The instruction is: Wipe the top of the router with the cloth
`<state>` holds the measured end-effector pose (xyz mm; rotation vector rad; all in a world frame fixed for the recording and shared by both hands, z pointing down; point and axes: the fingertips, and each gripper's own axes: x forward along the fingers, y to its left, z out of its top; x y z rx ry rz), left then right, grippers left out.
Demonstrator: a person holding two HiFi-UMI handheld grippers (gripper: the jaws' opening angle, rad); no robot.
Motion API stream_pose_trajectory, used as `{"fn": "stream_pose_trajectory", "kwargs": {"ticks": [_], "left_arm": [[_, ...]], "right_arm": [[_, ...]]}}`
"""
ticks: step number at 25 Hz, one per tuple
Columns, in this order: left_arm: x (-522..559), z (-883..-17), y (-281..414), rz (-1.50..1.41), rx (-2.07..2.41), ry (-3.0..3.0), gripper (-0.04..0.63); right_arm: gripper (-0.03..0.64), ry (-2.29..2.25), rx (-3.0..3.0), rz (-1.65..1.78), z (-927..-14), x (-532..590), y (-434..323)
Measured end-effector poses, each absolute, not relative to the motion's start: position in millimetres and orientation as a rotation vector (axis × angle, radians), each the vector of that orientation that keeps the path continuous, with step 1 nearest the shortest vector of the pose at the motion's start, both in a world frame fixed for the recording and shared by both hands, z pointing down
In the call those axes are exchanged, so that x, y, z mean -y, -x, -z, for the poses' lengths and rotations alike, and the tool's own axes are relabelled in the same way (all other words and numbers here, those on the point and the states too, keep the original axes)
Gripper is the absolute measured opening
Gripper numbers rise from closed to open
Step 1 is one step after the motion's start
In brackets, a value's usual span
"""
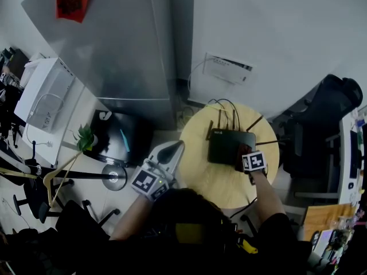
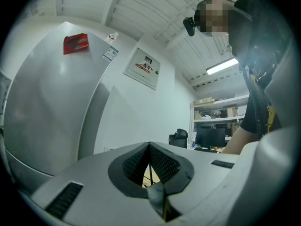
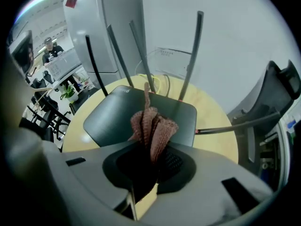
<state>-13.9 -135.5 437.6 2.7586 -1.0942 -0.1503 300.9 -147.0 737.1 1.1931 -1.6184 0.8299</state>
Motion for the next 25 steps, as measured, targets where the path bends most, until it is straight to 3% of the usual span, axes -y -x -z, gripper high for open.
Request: {"fn": "stream_pose_trajectory", "kwargs": {"ticks": [8,25], "left_arm": [[134,-440,12,0.114,1.103,-2.733,-0.008],[134,-437,11,0.117,1.102,-2.777,-0.008]], "right_arm": [[0.064,-1.231,1.604,-0.673,-723,158,-330],[0.064,-1.328,1.521,-0.704,-725,153,-373]]}}
